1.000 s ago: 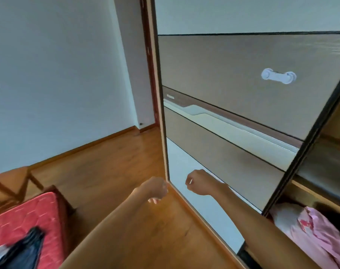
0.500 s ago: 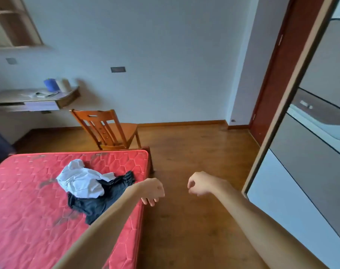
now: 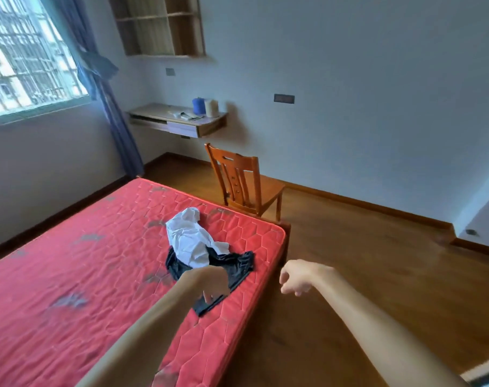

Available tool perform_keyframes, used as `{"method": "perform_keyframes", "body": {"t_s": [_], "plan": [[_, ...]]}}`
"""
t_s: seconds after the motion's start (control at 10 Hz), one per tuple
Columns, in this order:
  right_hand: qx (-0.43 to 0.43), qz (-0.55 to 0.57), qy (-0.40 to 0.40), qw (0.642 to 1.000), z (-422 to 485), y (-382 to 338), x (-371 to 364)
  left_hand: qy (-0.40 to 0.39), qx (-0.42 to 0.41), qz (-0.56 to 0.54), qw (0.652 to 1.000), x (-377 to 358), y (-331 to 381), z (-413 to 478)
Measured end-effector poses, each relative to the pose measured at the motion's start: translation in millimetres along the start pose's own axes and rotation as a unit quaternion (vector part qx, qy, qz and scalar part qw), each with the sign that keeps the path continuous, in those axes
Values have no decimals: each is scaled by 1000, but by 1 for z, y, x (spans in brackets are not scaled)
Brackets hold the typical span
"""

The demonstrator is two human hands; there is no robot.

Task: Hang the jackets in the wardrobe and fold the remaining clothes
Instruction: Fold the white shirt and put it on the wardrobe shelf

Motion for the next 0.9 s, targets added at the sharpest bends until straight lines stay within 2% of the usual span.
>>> {"method": "perform_keyframes", "body": {"t_s": [0.2,0.4,0.7,0.9], "plan": [[34,1,-30,999,57,13,29,32,60,-33,997,25,-9,27],[50,-1,-76,996,101,15,37,-6,100,-61,993,38,-27,53],[61,-33,-88,994,191,-28,82,-34,62,-62,996,88,-71,132],[67,-61,-72,993,265,-85,123,0,47,-136,990,141,-116,186]]}}
Point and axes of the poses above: each hand's wrist, its own z-axis towards the middle knuckle, its own x-axis out of the back of the hand, y = z × x, the point moved 10 cm from there along z, towards the middle knuckle, and after that the axes turned 6 degrees about -y, right-handed, at the moved point
